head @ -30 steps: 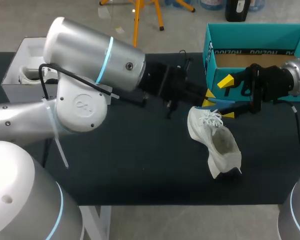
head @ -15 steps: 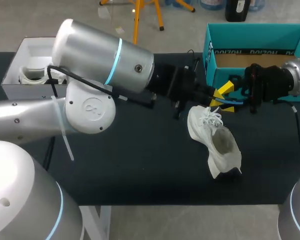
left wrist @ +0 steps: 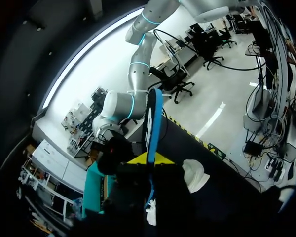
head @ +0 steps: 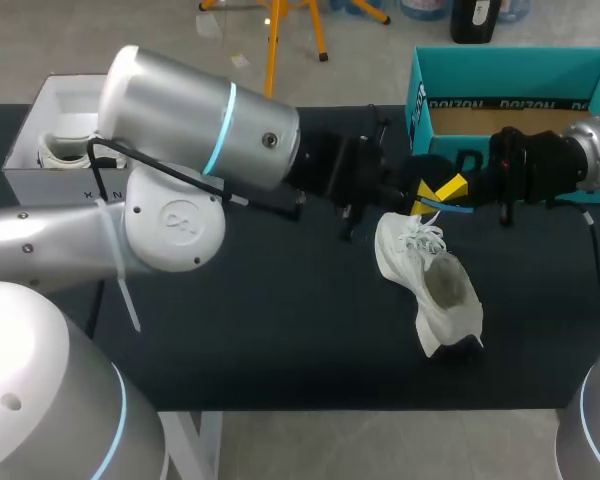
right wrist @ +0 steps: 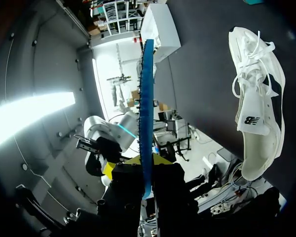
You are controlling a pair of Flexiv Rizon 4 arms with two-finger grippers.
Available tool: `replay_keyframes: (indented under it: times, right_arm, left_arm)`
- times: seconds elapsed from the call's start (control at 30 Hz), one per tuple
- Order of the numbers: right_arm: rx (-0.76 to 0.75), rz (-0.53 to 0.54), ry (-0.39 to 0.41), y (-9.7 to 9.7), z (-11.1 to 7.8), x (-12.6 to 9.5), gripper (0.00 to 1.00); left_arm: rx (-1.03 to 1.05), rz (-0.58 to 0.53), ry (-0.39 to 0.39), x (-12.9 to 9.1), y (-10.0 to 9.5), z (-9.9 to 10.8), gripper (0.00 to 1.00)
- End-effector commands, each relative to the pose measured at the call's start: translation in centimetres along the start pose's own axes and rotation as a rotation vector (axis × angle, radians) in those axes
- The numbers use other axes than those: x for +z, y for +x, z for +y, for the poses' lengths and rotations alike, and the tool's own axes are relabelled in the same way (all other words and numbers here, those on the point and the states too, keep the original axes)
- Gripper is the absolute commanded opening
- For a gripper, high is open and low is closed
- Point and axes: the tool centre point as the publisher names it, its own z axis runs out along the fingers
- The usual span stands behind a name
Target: Take the shoe out of the shoebox, open the shoe tongue, remove and reinsert the insole, then place the shoe into the shoebox
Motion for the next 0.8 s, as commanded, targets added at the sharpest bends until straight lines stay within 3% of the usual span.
replay_keyframes:
  times: [0.03,0.23,0.4,0.47,0.8]
  right_arm:
    - [0.001,-0.001,0.0,0.0,-0.1,0.1,0.0]
    - [0.001,-0.001,0.0,0.0,-0.1,0.1,0.0]
    - [0.001,-0.001,0.0,0.0,-0.1,0.1,0.0]
    - [0.001,-0.001,0.0,0.0,-0.1,0.1,0.0]
    - [0.001,-0.001,0.0,0.0,-0.1,0.1,0.0]
  left_arm:
    - [-0.093,0.043,0.021,-0.5,-0.4,0.8,1.0]
    - [-0.348,0.261,0.002,-4.0,-1.4,4.3,1.0]
    - [-0.434,0.495,-0.078,-6.1,-1.7,6.5,1.0]
    - [-0.392,0.528,-0.142,-6.4,-1.7,7.1,1.0]
    - [-0.285,0.618,-0.238,-6.7,-2.7,7.8,1.0]
